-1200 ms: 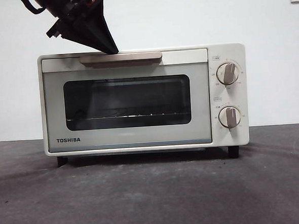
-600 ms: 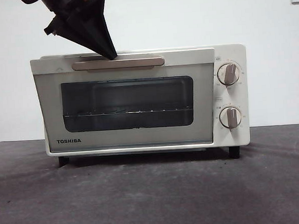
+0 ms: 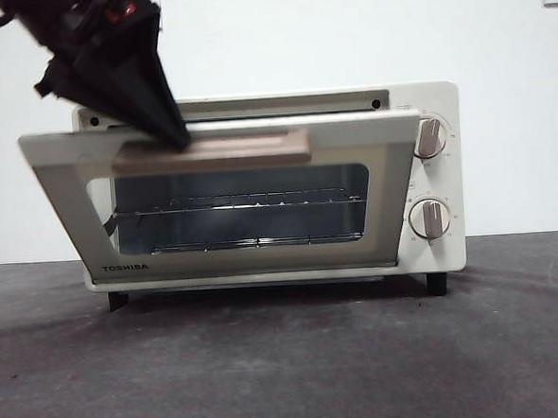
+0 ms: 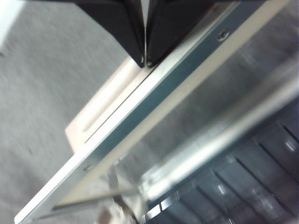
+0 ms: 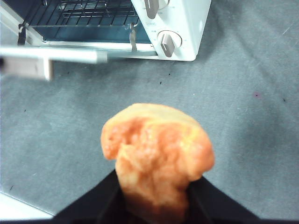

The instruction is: The left arm flap open the oven, the right arm pick bread and place it into oven, the left arm flap close the oven

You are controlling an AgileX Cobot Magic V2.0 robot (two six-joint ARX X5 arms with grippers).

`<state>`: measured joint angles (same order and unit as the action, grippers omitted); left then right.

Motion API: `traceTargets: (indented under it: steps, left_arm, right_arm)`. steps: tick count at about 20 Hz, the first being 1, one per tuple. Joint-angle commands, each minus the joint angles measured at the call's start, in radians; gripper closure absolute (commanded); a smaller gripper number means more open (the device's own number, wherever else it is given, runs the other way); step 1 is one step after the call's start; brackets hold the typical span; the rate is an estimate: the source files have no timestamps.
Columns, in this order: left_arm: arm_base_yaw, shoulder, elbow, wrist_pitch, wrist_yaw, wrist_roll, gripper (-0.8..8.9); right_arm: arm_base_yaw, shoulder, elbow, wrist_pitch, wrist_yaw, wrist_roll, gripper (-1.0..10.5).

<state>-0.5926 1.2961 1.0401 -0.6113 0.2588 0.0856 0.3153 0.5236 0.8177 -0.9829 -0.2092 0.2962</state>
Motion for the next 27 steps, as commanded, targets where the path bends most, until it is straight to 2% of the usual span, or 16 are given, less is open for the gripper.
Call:
traceTargets:
  steps: [1,13,27]
  left_arm:
    - [0.002,0.006,-0.055,0.040,-0.042,-0.042,8.04]
    - [-0.062,-0.004,-0.123,0.065,-0.042,-0.076,8.04]
    - [-0.114,-0.004,-0.272,0.188,-0.043,-0.159,8.04]
  right_arm:
    - [0.006,0.002,0.016,0.011,0.000,0.010,8.3]
    - [0.006,0.002,0.016,0.010,0.000,0.010,8.3]
    - [0.006,0.002,0.016,0.013,0.000,0.006,8.3]
